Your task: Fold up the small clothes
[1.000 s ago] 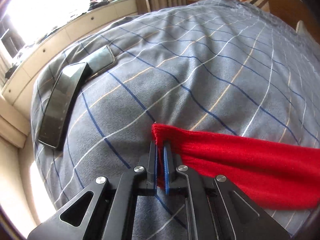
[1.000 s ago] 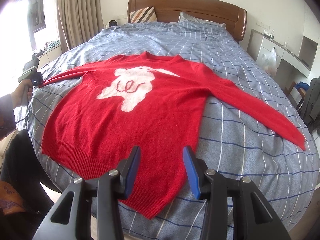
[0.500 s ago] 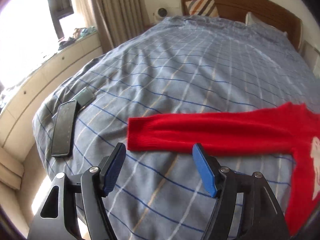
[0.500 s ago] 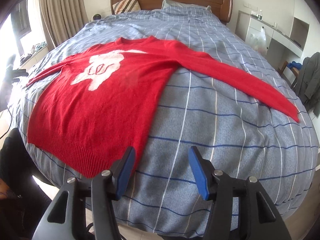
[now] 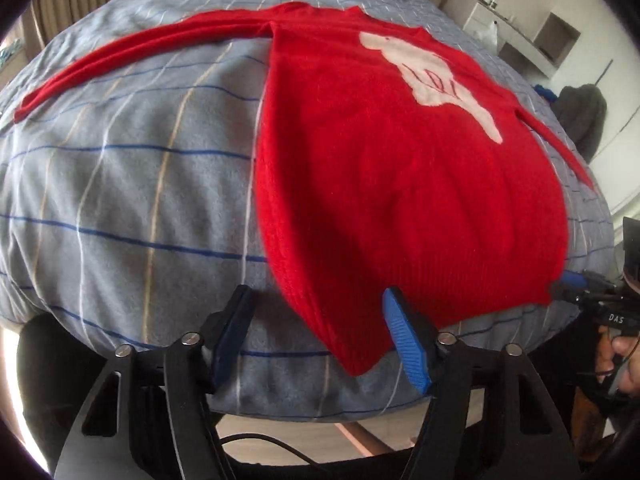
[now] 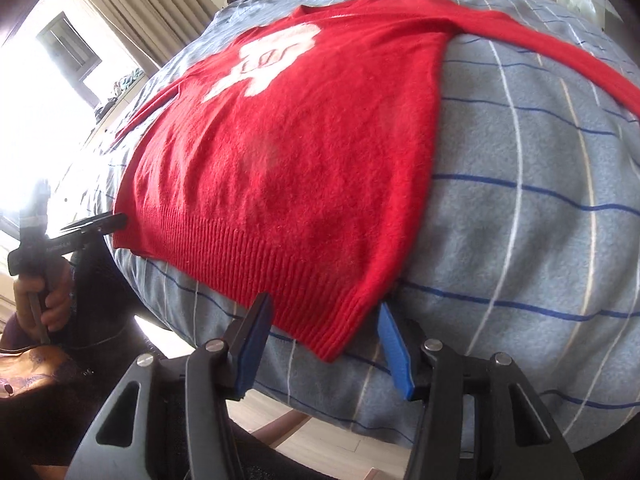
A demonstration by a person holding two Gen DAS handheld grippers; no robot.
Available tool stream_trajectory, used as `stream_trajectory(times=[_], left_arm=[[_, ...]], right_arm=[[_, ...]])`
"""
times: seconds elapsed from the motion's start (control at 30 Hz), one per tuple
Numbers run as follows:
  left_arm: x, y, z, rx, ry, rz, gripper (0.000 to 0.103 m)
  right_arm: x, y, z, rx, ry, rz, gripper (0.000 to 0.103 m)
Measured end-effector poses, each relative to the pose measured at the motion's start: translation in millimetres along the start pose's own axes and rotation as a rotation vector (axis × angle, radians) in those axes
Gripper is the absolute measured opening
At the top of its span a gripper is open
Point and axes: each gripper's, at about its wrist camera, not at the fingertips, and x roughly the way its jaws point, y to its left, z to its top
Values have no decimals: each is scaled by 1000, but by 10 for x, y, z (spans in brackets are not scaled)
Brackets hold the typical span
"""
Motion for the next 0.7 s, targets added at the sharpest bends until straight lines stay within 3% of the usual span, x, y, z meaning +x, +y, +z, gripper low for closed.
stream_trajectory(times=[0.03,0.07,0.3,0.47,0.57,0.6,0.63,0.67,0.7], left_arm=[[54,-12,-30,-10,11,5,23],[108,-1,-47,-22,31,0,8],[-15,-26,-176,10,83,115,4],[197,-70,-131,10,124,171,4],[102,-171,-130,39,87,174,15],[32,-189,-132,35,70,166,24],[-50,-205,-138,32,56,169,40],[-138,-225,-139,32,38,182,51],[-243,-241,-141,33,9,195,68]], right_arm=[[33,22,2,-10,5,-1,28],[71,36,10,-18,19,-19,3],[-112,24,-127,22,86,-180,3],[156,-147,-176,69,118,-223,2],[146,-37,-132,20,108,-238,3],[113,2,-132,5,101,-230,4],[64,41,-135,-11,91,-227,8],[11,84,-140,-26,83,-218,20],[-50,117,-144,-38,79,-232,35]])
